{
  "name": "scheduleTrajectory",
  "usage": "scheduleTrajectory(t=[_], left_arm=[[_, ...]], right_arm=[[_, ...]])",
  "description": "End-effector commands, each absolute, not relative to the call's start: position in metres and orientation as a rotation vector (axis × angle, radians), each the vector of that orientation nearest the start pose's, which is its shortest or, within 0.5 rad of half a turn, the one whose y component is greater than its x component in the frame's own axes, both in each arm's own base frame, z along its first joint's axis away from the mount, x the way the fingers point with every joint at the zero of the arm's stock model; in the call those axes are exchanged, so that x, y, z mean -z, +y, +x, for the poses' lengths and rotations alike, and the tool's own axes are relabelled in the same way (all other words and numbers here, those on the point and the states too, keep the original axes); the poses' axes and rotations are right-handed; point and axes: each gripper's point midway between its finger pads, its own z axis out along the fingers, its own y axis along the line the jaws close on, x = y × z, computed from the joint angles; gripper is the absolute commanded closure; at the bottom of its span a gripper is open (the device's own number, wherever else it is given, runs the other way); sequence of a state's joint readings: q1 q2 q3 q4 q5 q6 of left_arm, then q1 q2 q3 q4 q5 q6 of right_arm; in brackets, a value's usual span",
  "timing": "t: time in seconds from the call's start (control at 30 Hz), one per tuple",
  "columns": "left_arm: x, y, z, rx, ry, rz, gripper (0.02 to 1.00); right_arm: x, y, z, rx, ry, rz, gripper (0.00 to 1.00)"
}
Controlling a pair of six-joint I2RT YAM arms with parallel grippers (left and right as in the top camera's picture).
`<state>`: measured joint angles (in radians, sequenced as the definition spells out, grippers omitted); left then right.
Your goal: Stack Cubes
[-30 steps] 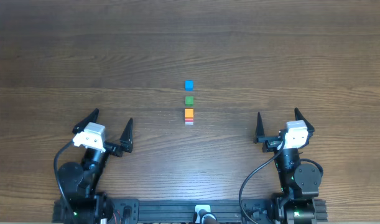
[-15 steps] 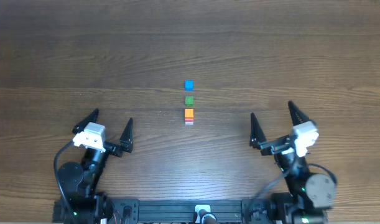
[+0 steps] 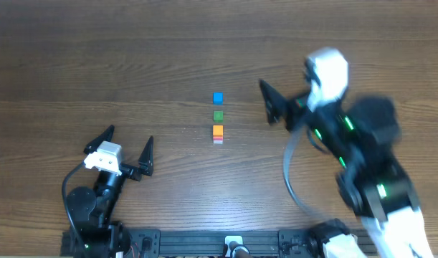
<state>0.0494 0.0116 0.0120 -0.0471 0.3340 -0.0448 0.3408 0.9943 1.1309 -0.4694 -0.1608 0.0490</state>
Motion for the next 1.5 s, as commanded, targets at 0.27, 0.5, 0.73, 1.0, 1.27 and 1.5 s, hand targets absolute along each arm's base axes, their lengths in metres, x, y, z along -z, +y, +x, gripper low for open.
scheduleTrajectory(t=[0.27, 0.5, 0.73, 1.0, 1.27, 1.5], left_arm=[[-0.165, -0.045, 0.239, 0.258, 1.606, 0.196, 0.018], [-0.165, -0.045, 0.239, 0.258, 1.606, 0.196, 0.018], [-0.165, -0.045, 0.239, 0.258, 1.606, 0.196, 0.018], [-0.165, -0.045, 0.239, 0.258, 1.606, 0.196, 0.018], [-0.165, -0.045, 0.239, 0.258, 1.606, 0.196, 0.018], [-0.165, -0.045, 0.239, 0.258, 1.606, 0.196, 0.018]], right_arm=[[-0.232, 0.196, 0.382, -0.235, 2.324, -0.375, 0.009], [-0.160, 0.229, 0.378, -0.250, 2.514, -0.335, 0.007], [-0.095, 0.254, 0.371, -0.212, 2.727, -0.201, 0.007], [-0.055, 0.256, 0.358, -0.138, 2.869, -0.070, 0.007], [-0.023, 0.255, 0.353, -0.086, 2.931, -0.074, 0.009], [-0.014, 0.251, 0.354, -0.061, 2.944, -0.070, 0.108]])
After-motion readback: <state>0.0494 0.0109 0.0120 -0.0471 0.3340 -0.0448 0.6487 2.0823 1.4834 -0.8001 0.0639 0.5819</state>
